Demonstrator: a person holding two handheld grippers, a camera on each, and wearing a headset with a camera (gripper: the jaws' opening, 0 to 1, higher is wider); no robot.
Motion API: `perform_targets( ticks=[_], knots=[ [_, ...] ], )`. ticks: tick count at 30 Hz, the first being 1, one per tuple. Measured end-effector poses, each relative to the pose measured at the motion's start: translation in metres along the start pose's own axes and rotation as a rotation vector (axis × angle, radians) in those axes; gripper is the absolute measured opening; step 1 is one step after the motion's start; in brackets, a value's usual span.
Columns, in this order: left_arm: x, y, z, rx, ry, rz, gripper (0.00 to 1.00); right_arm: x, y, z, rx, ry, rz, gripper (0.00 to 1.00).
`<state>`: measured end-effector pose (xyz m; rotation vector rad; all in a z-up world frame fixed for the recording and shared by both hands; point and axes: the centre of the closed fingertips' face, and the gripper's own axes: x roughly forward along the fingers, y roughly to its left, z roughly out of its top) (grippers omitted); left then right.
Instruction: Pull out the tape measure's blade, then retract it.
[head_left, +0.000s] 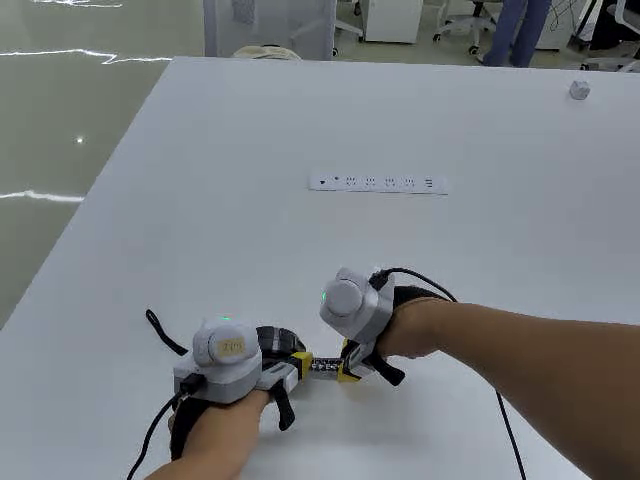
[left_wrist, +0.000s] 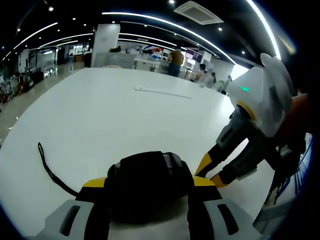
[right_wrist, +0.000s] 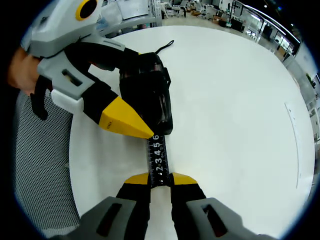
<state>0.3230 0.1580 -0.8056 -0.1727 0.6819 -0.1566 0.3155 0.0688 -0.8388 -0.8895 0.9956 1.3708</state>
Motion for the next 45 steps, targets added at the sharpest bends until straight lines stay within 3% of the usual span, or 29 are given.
perform_targets(
  ticks=[10, 17, 45],
  knots=[
    [0.0, 0.0, 0.001, -0.002, -0.002, 0.001, 0.59, 0.001, 0.001, 0.003, -0.009, -0.009, 0.005, 0.15],
    [0.0, 0.001, 0.001, -0.005, -0.001, -0.005, 0.59, 0.003, 0.001, 0.008, -0.024, -0.048, 0.0, 0.15],
    [-0.001, 0.001, 0.0, -0.021, -0.003, -0.007, 0.59, 0.011, 0.001, 0.026, -0.019, -0.061, 0.013, 0.15]
  ],
)
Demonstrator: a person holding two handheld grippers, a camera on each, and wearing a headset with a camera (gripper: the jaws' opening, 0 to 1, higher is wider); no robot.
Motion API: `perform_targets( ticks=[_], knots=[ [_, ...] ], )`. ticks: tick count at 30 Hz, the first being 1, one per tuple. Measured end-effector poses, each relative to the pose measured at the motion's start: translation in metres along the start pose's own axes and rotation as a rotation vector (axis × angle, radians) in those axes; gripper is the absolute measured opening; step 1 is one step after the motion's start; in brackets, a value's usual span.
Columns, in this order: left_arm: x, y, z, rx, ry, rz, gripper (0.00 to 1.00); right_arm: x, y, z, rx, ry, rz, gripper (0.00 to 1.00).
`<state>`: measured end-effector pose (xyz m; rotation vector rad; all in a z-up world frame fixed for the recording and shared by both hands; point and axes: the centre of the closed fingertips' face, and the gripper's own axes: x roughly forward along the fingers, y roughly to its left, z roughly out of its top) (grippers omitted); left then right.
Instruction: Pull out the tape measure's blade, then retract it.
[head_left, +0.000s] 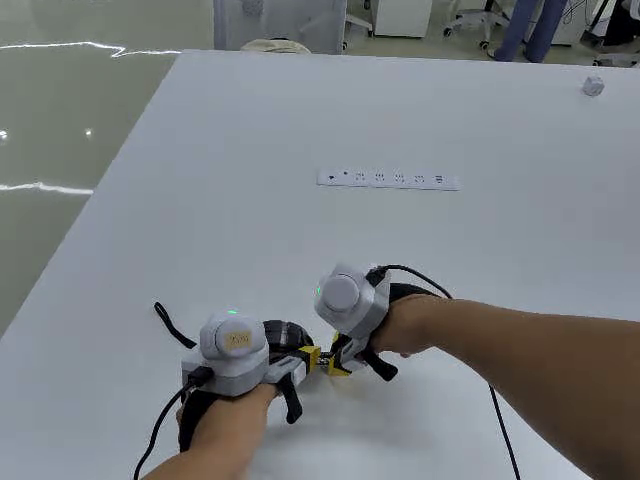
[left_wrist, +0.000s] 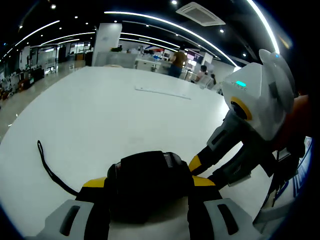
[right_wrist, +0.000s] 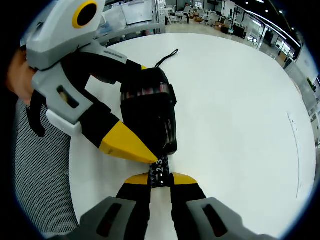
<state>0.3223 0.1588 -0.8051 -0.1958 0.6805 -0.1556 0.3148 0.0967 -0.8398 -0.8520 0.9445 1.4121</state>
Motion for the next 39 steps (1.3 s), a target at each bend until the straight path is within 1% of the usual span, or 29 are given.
perform_targets(
  ticks=[3, 12, 13, 16, 18, 24, 27, 28, 29, 32, 36, 37, 39],
  knots=[
    [0.0, 0.0, 0.0, -0.004, 0.001, -0.002, 0.59, 0.001, 0.001, 0.002, -0.024, -0.01, 0.003, 0.15],
    [0.0, 0.0, -0.001, -0.014, 0.0, -0.005, 0.59, 0.001, 0.002, 0.007, -0.032, -0.026, 0.01, 0.15],
    [0.001, 0.0, -0.001, -0.014, 0.001, -0.005, 0.59, 0.001, 0.002, 0.007, -0.032, -0.027, 0.011, 0.15],
    [0.001, 0.0, 0.0, -0.019, -0.003, -0.01, 0.59, 0.001, 0.001, 0.011, -0.001, -0.05, 0.017, 0.15],
    [0.001, 0.0, -0.001, -0.021, -0.003, -0.012, 0.59, 0.0, 0.002, 0.013, -0.023, -0.055, 0.016, 0.16],
    [0.001, 0.001, 0.0, -0.027, -0.004, -0.013, 0.59, 0.004, 0.004, 0.02, -0.058, -0.056, 0.005, 0.16],
    [0.001, 0.001, 0.0, -0.027, -0.005, -0.012, 0.59, 0.004, 0.005, 0.02, -0.096, -0.063, 0.003, 0.17],
    [0.001, 0.001, 0.0, -0.027, -0.005, -0.012, 0.59, 0.004, 0.005, 0.02, -0.097, -0.065, 0.003, 0.17],
    [0.002, 0.002, 0.0, -0.027, -0.005, -0.012, 0.59, 0.004, 0.005, 0.02, -0.103, -0.074, 0.005, 0.18],
    [0.002, 0.002, 0.001, -0.026, -0.006, -0.012, 0.59, 0.004, 0.007, 0.02, -0.123, -0.072, 0.009, 0.2],
    [0.002, 0.002, 0.001, -0.027, -0.005, -0.013, 0.59, 0.003, 0.015, 0.017, -0.153, -0.093, 0.032, 0.29],
    [0.001, 0.001, 0.001, -0.027, -0.005, -0.013, 0.59, 0.003, 0.014, 0.017, -0.156, -0.096, 0.032, 0.29],
    [0.001, 0.001, 0.001, -0.029, -0.006, -0.012, 0.59, 0.002, 0.011, 0.015, -0.156, -0.1, 0.013, 0.28]
  ],
)
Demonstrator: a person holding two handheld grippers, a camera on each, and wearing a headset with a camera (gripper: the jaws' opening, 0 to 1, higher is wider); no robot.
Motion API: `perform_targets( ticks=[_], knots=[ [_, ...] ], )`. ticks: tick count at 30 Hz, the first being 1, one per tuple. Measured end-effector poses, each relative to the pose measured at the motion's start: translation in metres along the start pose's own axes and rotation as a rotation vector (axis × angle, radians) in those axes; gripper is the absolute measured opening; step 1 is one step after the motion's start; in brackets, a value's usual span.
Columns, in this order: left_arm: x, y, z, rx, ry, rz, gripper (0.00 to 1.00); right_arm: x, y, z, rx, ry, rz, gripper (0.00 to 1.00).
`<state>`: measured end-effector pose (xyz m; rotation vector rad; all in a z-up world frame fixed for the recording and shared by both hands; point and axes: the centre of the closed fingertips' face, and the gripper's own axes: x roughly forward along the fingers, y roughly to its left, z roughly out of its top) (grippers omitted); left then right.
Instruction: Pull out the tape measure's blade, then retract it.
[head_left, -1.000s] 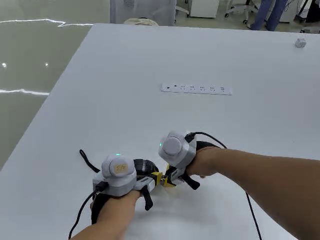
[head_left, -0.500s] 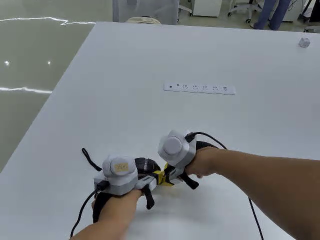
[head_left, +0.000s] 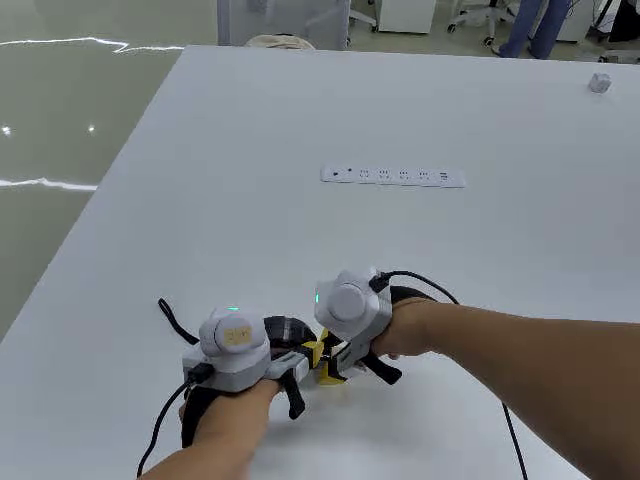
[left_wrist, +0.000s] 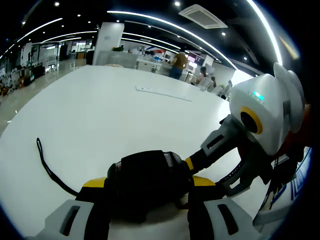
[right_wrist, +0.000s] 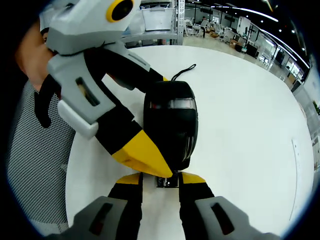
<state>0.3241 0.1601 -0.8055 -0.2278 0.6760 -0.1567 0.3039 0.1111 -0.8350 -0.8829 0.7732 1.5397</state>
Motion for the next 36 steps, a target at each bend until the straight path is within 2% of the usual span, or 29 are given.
perform_targets(
  ticks=[9, 10, 11, 12, 13, 19, 24, 36],
  knots=[
    [0.0, 0.0, 0.0, -0.002, 0.001, -0.004, 0.59, -0.003, -0.005, -0.005, 0.044, -0.023, -0.032, 0.28],
    [0.0, 0.0, 0.0, -0.002, 0.002, -0.005, 0.59, -0.004, -0.006, -0.006, 0.052, -0.025, -0.036, 0.25],
    [0.0, 0.0, 0.0, -0.001, 0.002, -0.006, 0.59, -0.004, -0.005, -0.008, 0.064, -0.021, -0.035, 0.18],
    [0.0, 0.0, 0.0, 0.007, 0.003, -0.008, 0.59, -0.004, -0.009, -0.007, 0.085, -0.027, -0.057, 0.16],
    [0.0, 0.0, 0.0, 0.003, 0.002, -0.01, 0.59, -0.003, -0.008, -0.007, 0.109, -0.03, -0.048, 0.16],
    [0.001, 0.0, 0.0, -0.006, 0.0, -0.014, 0.59, -0.001, -0.009, -0.006, 0.096, -0.023, -0.037, 0.15],
    [0.001, 0.001, 0.0, -0.02, -0.001, -0.012, 0.59, 0.001, -0.012, -0.004, 0.113, -0.046, -0.028, 0.14],
    [0.001, 0.001, 0.0, -0.033, -0.001, -0.018, 0.59, 0.001, -0.011, 0.0, 0.069, -0.055, 0.001, 0.15]
  ],
)
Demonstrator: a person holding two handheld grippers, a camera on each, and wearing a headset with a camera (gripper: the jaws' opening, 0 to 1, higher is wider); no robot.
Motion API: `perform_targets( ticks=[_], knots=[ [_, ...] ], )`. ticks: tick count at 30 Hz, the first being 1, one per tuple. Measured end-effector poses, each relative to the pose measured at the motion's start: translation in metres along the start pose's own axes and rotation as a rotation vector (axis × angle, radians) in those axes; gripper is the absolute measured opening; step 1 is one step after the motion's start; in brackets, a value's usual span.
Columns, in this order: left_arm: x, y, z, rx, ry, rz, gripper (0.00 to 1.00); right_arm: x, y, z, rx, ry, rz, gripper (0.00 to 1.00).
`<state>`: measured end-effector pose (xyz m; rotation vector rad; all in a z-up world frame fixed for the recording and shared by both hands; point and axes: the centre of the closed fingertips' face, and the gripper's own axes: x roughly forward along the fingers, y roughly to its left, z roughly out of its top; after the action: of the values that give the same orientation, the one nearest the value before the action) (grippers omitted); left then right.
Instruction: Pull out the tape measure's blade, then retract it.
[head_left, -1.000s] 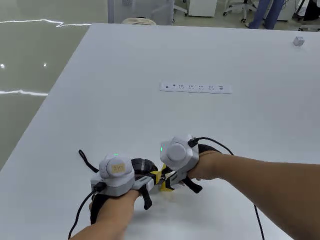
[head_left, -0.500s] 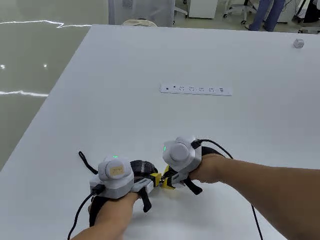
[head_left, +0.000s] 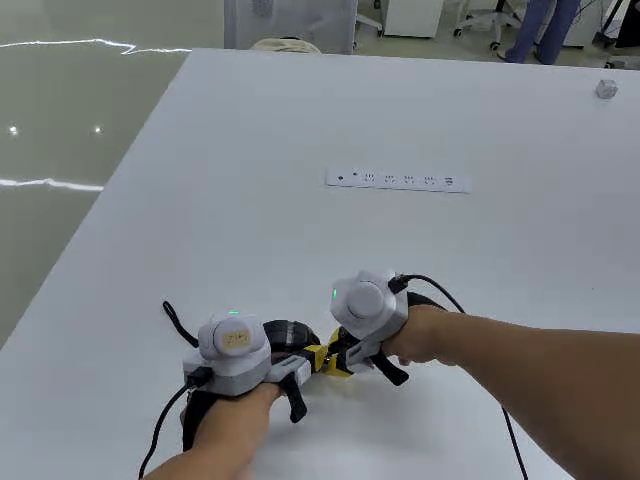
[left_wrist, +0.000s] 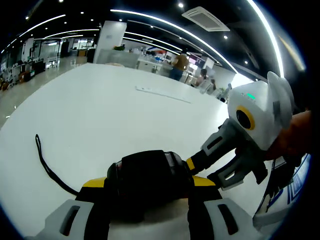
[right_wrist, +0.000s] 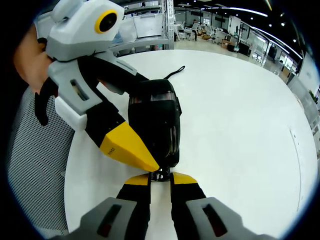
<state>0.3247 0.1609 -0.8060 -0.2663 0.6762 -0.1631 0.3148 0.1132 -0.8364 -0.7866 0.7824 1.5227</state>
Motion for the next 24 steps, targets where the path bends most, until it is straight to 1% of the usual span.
perform_targets(
  ticks=[4, 9, 12, 14, 15, 16, 18, 19, 22, 24],
  knots=[
    [-0.0001, -0.0002, -0.0007, 0.0, 0.008, -0.002, 0.6, 0.0012, 0.0012, 0.0013, -0.037, 0.02, 0.003, 0.15],
    [-0.0007, 0.0005, -0.0007, -0.007, 0.011, -0.002, 0.6, 0.0019, 0.0008, 0.0018, -0.027, 0.036, 0.018, 0.15],
    [-0.0007, 0.0002, -0.0008, -0.003, 0.016, 0.006, 0.6, 0.0012, 0.0016, 0.0009, -0.018, 0.036, 0.011, 0.16],
    [-0.001, 0.0005, -0.0005, -0.002, 0.012, 0.002, 0.6, 0.0001, 0.0006, 0.0, 0.003, 0.03, 0.006, 0.16],
    [-0.0011, 0.0007, -0.0007, -0.006, 0.012, -0.003, 0.6, -0.0002, 0.0021, -0.0005, -0.01, 0.026, 0.011, 0.17],
    [-0.0011, 0.0004, -0.0009, -0.005, 0.014, -0.006, 0.6, -0.0005, 0.0048, -0.0006, -0.05, 0.025, 0.018, 0.19],
    [-0.0011, 0.0, -0.0012, -0.006, 0.015, -0.006, 0.6, -0.0008, 0.0049, -0.0019, -0.076, 0.034, 0.006, 0.2],
    [-0.0008, 0.0001, -0.0012, -0.007, 0.014, -0.006, 0.6, -0.0006, 0.0039, -0.0018, -0.051, 0.035, 0.007, 0.2],
    [-0.0007, -0.0001, -0.0014, -0.009, 0.013, -0.009, 0.6, -0.0016, 0.0031, -0.003, -0.048, 0.039, 0.003, 0.19],
    [-0.0007, 0.0, -0.0017, -0.011, 0.014, -0.011, 0.6, -0.0033, 0.0013, -0.0061, -0.028, 0.04, -0.004, 0.18]
  ],
)
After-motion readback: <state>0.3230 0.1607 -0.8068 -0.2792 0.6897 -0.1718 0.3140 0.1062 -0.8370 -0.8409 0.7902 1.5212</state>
